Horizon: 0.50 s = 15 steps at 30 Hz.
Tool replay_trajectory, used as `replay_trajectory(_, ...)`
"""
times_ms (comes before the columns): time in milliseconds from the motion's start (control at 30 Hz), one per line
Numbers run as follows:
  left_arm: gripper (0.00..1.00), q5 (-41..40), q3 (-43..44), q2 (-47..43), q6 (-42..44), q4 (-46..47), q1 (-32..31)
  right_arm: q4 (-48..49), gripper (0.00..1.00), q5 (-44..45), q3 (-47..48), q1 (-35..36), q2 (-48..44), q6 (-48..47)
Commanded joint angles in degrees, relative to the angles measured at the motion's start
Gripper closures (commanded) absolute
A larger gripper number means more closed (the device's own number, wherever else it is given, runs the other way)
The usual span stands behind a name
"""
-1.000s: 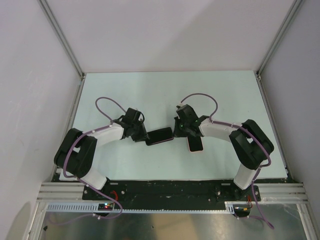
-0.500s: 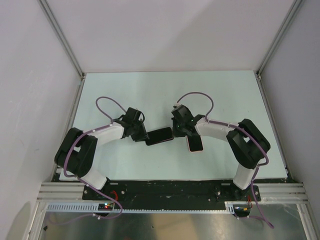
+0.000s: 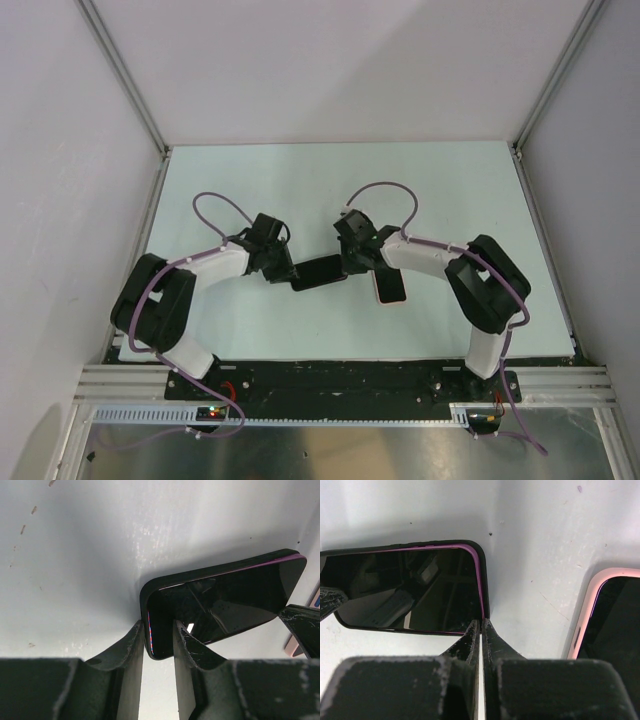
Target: Put the phone into the phone case
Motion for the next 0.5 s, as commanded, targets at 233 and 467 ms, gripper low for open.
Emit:
replay_trajectory(233,0.69,3.18,1.01,1.40,0.85,1.37,-1.65,-8.72,1.00,5.11,4.71,4.43,15.64,-0.96)
replay_trajectory(467,0.69,3.20,1.11,0.59,0.95,0.96,-1.56,-9.89,1.00,4.01,4.86,5.49,18.66,-0.98)
